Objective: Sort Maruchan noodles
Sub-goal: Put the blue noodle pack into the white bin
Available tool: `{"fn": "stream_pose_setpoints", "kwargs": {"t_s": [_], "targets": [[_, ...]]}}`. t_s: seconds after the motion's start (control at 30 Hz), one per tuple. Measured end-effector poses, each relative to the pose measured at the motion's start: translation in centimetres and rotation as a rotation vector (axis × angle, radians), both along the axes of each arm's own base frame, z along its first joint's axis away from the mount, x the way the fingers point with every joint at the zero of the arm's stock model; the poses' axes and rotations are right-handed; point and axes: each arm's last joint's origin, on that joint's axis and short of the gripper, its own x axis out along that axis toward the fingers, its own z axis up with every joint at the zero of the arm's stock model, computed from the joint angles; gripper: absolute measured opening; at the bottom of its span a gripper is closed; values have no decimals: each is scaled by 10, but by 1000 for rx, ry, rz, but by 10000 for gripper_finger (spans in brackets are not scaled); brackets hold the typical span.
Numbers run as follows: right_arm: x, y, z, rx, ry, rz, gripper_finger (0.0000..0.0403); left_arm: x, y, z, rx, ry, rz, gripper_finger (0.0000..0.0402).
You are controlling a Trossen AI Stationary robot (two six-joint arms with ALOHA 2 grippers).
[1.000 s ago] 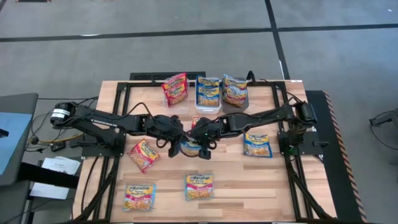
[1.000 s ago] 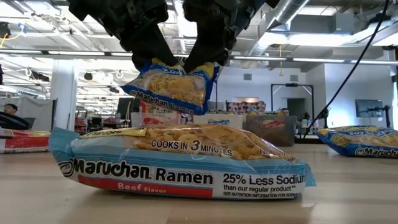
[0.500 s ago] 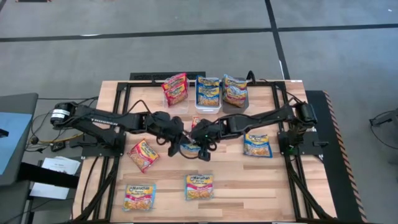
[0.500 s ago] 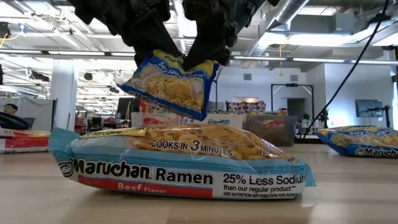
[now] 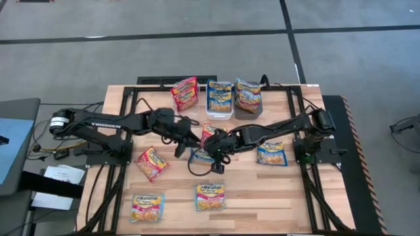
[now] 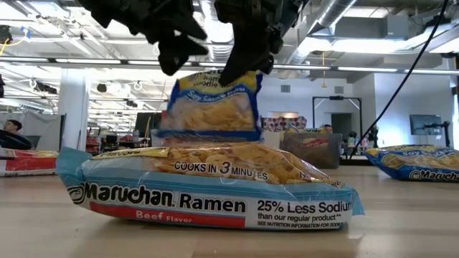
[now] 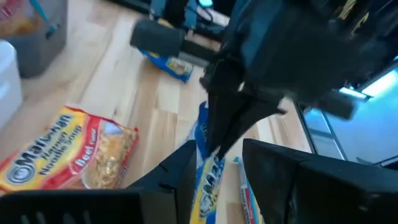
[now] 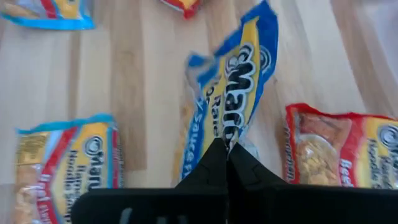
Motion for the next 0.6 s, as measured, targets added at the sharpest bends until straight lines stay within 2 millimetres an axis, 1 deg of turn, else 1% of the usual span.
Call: {"fn": "stream_pose_setpoints", "kwargs": {"t_s": [0.17, 0.3, 0.4, 0.47, 0.6], "targets": [[-4, -3, -2, -51, 39, -28, 4, -20, 5, 23, -46, -64, 46, 118], [-8, -15, 5, -126, 44, -32, 4, -38, 2, 36, -103, -78, 59, 118], [-12, -31, 16, -176, 29, -46, 3, -50, -2, 43, -109, -82, 60, 118], [-17, -43, 27, -202, 10, -48, 3, -57, -4, 46, -109, -78, 57, 118], [-28, -71, 48, -280, -32, -62, 3, -65, -8, 49, -108, -74, 48, 118]]}}
